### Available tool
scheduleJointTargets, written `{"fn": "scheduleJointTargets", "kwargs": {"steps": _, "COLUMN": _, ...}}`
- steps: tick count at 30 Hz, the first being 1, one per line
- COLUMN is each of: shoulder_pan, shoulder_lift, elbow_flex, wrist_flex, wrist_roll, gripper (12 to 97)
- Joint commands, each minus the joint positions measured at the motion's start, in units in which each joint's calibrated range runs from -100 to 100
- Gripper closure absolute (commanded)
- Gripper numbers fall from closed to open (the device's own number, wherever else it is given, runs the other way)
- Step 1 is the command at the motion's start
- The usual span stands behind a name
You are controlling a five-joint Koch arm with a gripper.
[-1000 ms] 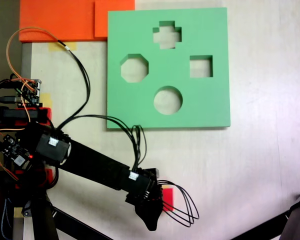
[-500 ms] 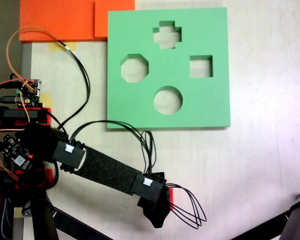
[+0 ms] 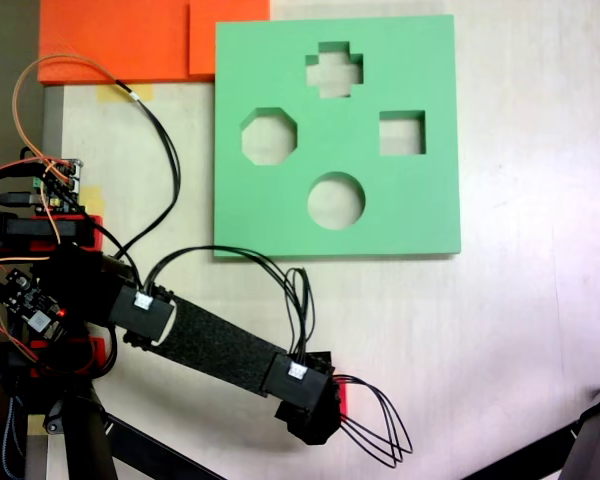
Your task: Put the square block into the corresponding hole
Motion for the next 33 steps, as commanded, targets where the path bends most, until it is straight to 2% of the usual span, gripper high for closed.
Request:
{"fn": "scheduleJointTargets", "kwargs": {"steps": 1, "shoulder_pan": 0.05, "shoulder_lift": 0.04, "elbow_flex": 2.11, "wrist_flex": 0.31, "wrist_roll": -0.59, "gripper": 62.5}}
{"fn": "scheduleJointTargets", "kwargs": {"steps": 8, "shoulder_pan": -0.63, "shoulder_lift": -2.61, "elbow_flex": -2.68, "wrist_flex": 0.31, "wrist_roll": -0.54, "gripper": 76.6}}
{"fn": "scheduleJointTargets", "kwargs": {"steps": 12, "shoulder_pan": -1.22, "shoulder_lift": -6.52, "elbow_flex": -5.57, "wrist_flex": 0.22, "wrist_roll": -0.44, "gripper": 81.5}}
{"fn": "scheduleJointTargets", "kwargs": {"steps": 25, "shoulder_pan": -1.12, "shoulder_lift": -21.33, "elbow_flex": -9.76, "wrist_flex": -2.57, "wrist_roll": 1.03, "gripper": 81.6}}
{"fn": "scheduleJointTargets", "kwargs": {"steps": 33, "shoulder_pan": 4.35, "shoulder_lift": -36.97, "elbow_flex": -9.06, "wrist_flex": -7.48, "wrist_roll": 7.57, "gripper": 81.3}}
